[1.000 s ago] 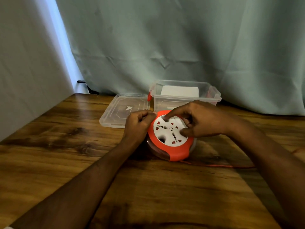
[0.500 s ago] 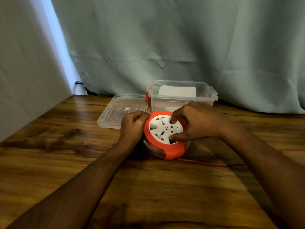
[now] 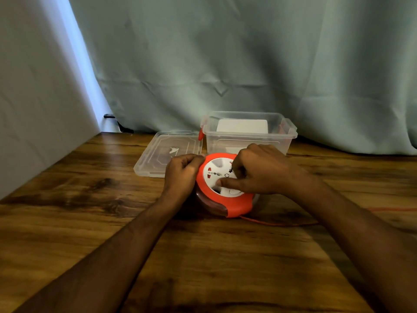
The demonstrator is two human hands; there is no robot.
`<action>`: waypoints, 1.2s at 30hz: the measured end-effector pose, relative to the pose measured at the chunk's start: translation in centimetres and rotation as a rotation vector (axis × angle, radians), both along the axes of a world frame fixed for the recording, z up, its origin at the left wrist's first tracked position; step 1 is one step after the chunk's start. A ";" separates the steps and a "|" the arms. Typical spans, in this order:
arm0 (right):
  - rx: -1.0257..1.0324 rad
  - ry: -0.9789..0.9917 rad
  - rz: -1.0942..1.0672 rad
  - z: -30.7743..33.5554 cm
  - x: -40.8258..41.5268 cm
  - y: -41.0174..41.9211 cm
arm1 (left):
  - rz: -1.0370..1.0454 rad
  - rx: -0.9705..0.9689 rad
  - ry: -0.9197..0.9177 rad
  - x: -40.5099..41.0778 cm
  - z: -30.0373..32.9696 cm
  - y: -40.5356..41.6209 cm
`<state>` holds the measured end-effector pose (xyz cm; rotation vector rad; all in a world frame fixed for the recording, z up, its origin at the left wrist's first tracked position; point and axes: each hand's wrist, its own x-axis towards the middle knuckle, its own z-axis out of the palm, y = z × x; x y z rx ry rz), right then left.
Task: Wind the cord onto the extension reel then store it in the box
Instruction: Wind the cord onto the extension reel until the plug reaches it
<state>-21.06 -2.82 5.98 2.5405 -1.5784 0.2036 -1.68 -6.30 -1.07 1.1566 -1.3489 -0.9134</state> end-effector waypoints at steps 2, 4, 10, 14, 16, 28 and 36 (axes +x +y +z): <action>0.045 -0.055 0.021 1.0 -0.9 0.1 | -0.007 0.006 0.007 0.0 0.0 0.0; 0.118 -0.088 0.061 1.9 -1.7 0.2 | -0.022 -0.005 0.003 0.0 0.1 -0.1; 0.154 -0.027 0.092 1.7 -2.1 0.0 | -0.081 -0.039 -0.019 -0.1 0.3 0.3; 0.156 -0.023 0.075 1.5 -2.5 -0.2 | -0.077 -0.032 -0.013 -0.1 0.1 0.2; 0.147 -0.010 0.046 1.5 -2.3 -0.2 | -0.076 -0.031 -0.022 -0.1 0.0 0.1; 0.007 0.083 0.022 0.5 -0.9 0.0 | -0.067 -0.024 -0.077 -0.1 0.0 0.1; 0.023 -0.026 0.032 1.0 -0.5 0.5 | -0.059 -0.021 -0.077 -0.1 0.1 0.3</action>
